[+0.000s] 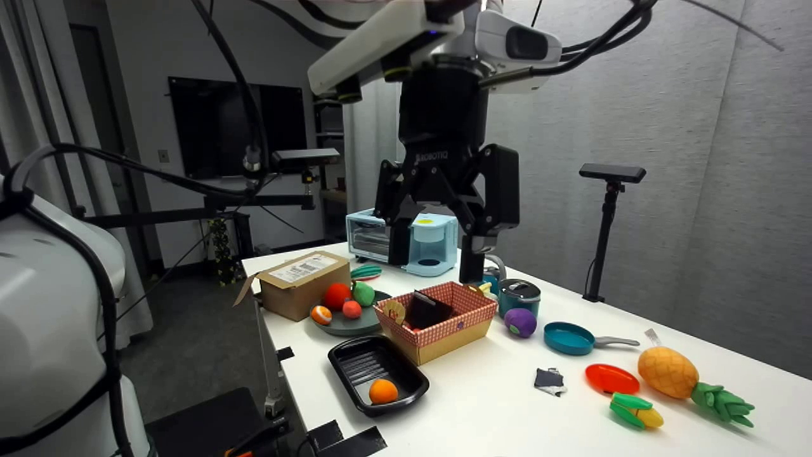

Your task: Remove the pot from the box and pick up the orange plush toy

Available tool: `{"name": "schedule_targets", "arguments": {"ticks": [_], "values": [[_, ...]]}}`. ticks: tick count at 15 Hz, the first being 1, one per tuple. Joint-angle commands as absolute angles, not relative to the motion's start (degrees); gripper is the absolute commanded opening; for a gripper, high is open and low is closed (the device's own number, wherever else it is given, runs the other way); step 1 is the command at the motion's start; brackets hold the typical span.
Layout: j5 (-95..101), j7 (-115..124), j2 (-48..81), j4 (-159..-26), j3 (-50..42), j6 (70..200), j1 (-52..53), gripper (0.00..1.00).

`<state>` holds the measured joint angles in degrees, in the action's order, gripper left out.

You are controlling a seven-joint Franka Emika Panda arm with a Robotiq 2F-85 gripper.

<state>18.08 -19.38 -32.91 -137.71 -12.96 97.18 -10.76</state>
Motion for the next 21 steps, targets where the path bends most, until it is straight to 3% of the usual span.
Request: {"name": "schedule_targets", "arguments": {"ticks": [1,8,9,14,21], "values": [[18.3,-19.2,-32.9,-137.6,-13.5,96.9,-10.1,1.00],[19.4,-19.4,-32.7,-137.6,-13.2,96.9,-10.3,1.00],[16.1,-17.4,-30.3,-128.8,-9.4,90.0,-7.8,1.00],[14.8,-14.8,-22.5,-114.8,-3.6,84.5,-3.4,1.00],[12.1,-12.3,-7.8,-96.8,0.2,83.3,0.0,1.00]]}}
